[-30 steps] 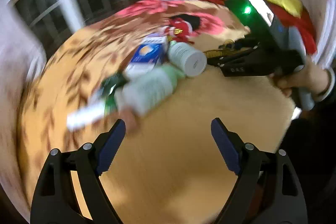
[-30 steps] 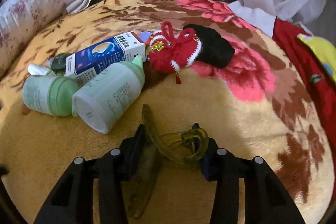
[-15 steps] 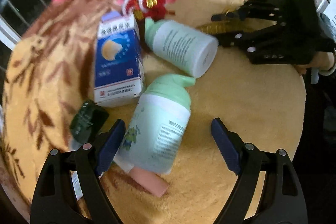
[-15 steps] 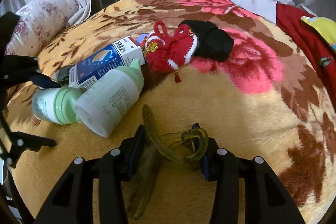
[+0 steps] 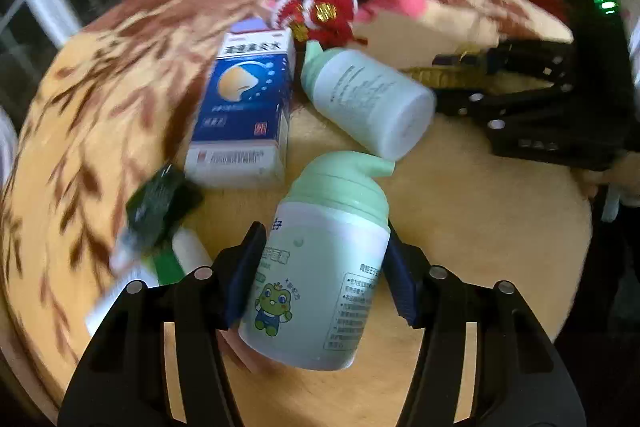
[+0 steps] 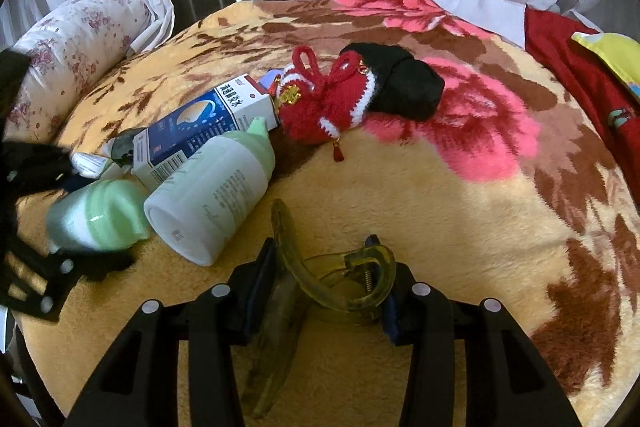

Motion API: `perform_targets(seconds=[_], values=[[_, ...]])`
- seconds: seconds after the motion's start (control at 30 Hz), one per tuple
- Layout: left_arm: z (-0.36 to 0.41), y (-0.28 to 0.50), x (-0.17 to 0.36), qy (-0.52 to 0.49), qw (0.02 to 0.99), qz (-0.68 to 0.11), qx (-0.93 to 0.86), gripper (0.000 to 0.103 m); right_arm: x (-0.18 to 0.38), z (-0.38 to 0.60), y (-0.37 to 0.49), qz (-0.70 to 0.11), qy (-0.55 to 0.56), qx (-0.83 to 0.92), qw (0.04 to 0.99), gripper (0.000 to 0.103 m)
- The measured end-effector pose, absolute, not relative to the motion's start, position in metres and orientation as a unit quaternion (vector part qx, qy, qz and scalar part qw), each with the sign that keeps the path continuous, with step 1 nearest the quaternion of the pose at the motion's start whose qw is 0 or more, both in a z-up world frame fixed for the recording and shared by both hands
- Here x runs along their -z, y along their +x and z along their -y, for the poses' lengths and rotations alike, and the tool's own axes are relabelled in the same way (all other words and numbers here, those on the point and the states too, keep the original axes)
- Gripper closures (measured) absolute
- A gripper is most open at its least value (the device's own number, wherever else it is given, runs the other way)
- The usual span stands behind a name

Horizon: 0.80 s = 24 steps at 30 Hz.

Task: Collect trash
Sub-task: 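Grasp the white round jar with the left tool, then carry the jar and claw clip to the orange bin and release both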

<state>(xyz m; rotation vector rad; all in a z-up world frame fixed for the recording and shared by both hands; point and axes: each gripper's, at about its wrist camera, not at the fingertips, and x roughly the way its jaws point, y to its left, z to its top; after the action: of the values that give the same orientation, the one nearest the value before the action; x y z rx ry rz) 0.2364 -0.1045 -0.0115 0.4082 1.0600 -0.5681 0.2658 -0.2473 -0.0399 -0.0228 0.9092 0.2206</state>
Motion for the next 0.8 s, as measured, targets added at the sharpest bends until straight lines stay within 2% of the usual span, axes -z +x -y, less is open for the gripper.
perform_targets(seconds=[0.17,0.37,0.57,0.8], values=[[0.080,0.184,-0.014,0.096,0.865,-0.448,0.206,0.053,0.037,0.245,0.263,-0.430,-0.021,-0.097,0.897,0.059],[0.068,0.111,-0.029,0.073,0.907,-0.392,0.136,0.055,0.022,0.243,0.245,-0.399,-0.032,-0.083,0.912,0.059],[0.058,0.099,-0.017,0.040,0.910,-0.386,0.143,0.055,0.018,0.242,0.228,-0.391,-0.025,-0.057,0.918,0.059],[0.042,0.087,-0.032,0.004,0.920,-0.366,0.143,0.055,-0.006,0.246,0.185,-0.355,-0.010,-0.056,0.933,0.059]])
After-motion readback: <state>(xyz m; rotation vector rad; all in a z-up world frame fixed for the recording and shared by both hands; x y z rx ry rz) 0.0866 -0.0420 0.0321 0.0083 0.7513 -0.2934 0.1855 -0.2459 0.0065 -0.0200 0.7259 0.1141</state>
